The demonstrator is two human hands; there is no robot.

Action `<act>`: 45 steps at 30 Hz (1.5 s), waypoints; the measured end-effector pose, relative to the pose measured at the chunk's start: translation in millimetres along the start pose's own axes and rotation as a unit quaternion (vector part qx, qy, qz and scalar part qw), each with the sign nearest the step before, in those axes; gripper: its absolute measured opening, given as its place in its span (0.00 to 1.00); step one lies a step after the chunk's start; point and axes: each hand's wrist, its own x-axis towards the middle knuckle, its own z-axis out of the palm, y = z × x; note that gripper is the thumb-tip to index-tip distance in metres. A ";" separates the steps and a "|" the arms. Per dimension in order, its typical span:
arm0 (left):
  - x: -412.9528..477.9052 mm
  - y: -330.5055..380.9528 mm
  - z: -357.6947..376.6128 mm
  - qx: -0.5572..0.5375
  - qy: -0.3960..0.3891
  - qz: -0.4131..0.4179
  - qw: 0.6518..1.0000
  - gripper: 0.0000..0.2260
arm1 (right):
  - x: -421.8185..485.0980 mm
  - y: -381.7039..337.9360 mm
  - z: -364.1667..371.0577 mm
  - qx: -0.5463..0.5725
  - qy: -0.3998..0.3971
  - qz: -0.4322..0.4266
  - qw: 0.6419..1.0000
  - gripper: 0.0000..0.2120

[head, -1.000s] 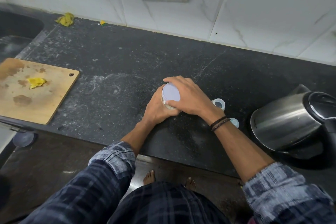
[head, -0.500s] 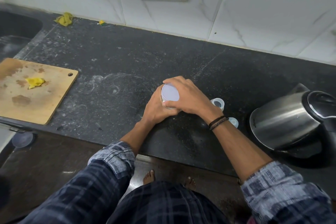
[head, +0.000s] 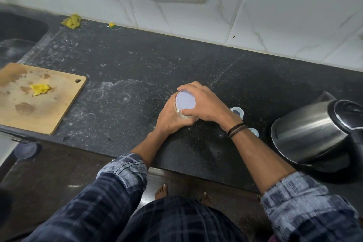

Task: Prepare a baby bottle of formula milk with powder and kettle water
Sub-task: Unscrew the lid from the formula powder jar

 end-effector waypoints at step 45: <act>-3.5 -0.5 -3.0 0.019 -0.002 0.011 1.000 0.39 | -130.1 66.1 99.0 0.130 0.266 0.025 0.955 0.27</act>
